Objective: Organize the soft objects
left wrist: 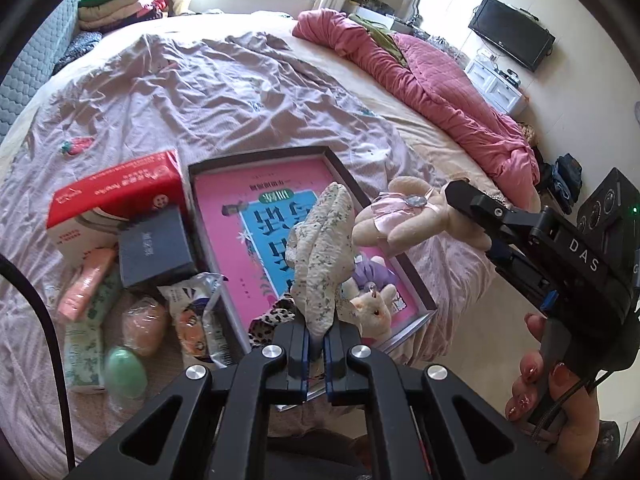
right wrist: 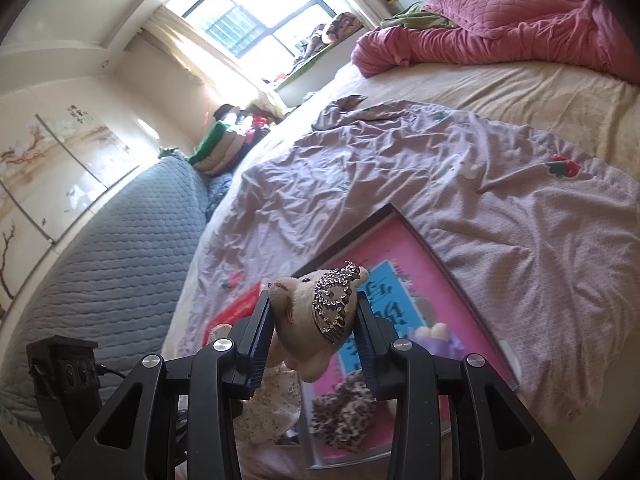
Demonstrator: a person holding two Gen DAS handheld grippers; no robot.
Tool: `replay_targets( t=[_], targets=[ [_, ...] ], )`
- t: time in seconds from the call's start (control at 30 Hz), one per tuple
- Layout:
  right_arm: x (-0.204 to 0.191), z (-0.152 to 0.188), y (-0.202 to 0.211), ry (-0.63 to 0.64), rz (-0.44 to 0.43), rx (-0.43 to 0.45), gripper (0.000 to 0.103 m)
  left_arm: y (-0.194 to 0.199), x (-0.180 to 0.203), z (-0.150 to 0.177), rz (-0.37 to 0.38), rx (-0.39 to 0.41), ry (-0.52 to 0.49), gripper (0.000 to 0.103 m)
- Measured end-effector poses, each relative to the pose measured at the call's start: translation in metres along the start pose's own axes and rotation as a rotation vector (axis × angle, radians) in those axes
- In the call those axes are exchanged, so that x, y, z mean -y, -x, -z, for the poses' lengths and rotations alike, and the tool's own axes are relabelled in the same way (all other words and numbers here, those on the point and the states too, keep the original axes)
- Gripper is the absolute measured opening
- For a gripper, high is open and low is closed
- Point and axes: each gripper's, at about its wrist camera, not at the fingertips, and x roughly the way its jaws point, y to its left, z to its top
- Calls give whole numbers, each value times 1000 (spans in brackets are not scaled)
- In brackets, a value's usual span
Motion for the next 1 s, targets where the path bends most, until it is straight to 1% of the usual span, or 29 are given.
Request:
replay_targets(
  t=[0.1,0.27,0.6,0.73,0.8,0.93,1.0],
  targets=[
    [8,0,-3,-14,14,-3,40,-8,0,0,0,-14,0,5],
    [17,1,-8,-28,16,-11,40,-23,0,0,20,-38,6,5],
    [22,3,-14,-28,15,-6,40,-53,-7,-1,35,-87,28,5],
    [21,6,-22,-6,23,-24,40,-61,-12,0,27,-101,43,5],
    [21,8,-26,5,31,-32,40,-65,-13,1,10,-112,38,5],
    [23,13,-39,10,26,-77,40,-72,-16,4,12,-124,34,5],
    [25,15,-43,11,30,-92,40,-74,-17,5,-4,-127,31,5]
  ],
)
